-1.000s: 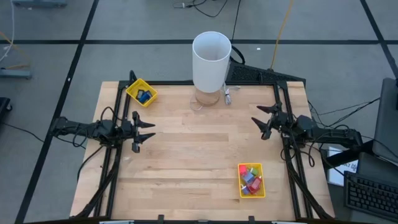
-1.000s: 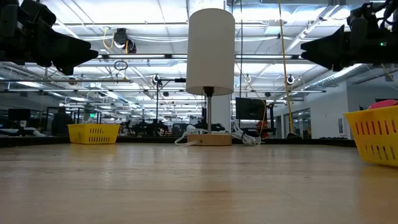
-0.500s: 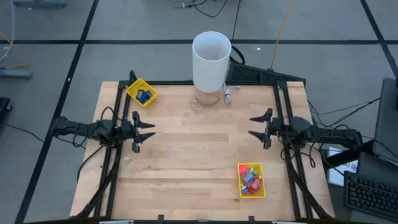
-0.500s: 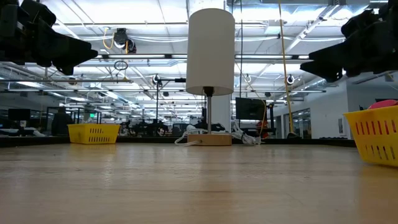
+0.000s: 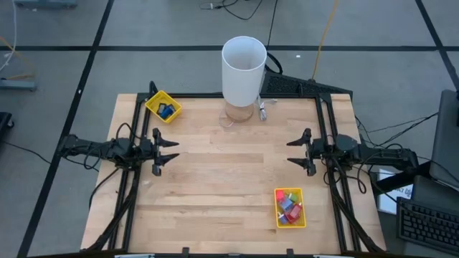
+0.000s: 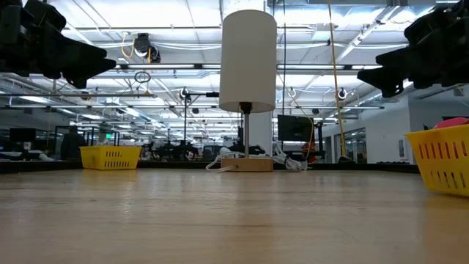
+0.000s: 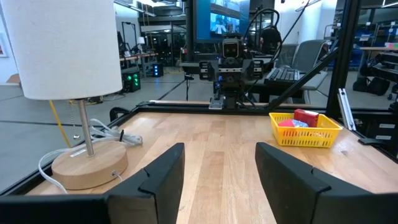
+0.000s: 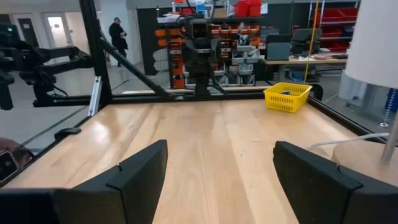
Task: Pick & Place Office items
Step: Return to Home Position
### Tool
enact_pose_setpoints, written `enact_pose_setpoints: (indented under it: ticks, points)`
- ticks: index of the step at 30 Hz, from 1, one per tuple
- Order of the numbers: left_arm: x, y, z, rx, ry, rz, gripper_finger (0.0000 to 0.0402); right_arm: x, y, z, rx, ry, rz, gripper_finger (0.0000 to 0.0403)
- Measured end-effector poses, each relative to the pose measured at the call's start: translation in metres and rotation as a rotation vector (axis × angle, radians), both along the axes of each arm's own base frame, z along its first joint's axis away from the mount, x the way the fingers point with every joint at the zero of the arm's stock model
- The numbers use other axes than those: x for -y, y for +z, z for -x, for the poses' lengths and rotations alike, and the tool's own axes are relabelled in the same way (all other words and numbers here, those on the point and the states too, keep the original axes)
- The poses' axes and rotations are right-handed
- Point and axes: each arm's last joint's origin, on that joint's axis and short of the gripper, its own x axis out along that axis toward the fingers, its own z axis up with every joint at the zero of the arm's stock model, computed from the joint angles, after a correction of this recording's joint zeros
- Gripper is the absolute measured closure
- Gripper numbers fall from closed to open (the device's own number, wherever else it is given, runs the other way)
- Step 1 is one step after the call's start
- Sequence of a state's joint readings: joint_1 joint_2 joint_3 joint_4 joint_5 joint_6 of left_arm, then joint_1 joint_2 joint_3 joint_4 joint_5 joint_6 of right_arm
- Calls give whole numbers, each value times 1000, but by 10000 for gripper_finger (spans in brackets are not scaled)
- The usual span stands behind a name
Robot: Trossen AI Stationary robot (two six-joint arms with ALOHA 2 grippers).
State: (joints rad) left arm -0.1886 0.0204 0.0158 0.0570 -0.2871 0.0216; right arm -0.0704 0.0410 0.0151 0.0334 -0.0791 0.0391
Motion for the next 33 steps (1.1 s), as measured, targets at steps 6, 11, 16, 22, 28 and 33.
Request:
enact_pose_setpoints:
  ticks: [6,11,16,22,28,33]
  points:
    - [0,0,0,0,0,0,189,0,0,0,-4,-1,-2,124]
    - [0,0,0,0,0,0,186,0,-2,-1,-24,-1,-4,124]
    - [0,0,0,0,0,0,194,0,-5,-3,-60,-4,-20,124]
    - [0,0,0,0,0,0,208,0,-6,-5,-76,-4,-57,124]
    - [0,0,0,0,0,0,222,0,-5,-5,-58,-2,-80,124]
    - [0,0,0,0,0,0,233,-3,-1,-5,-23,103,-83,124]
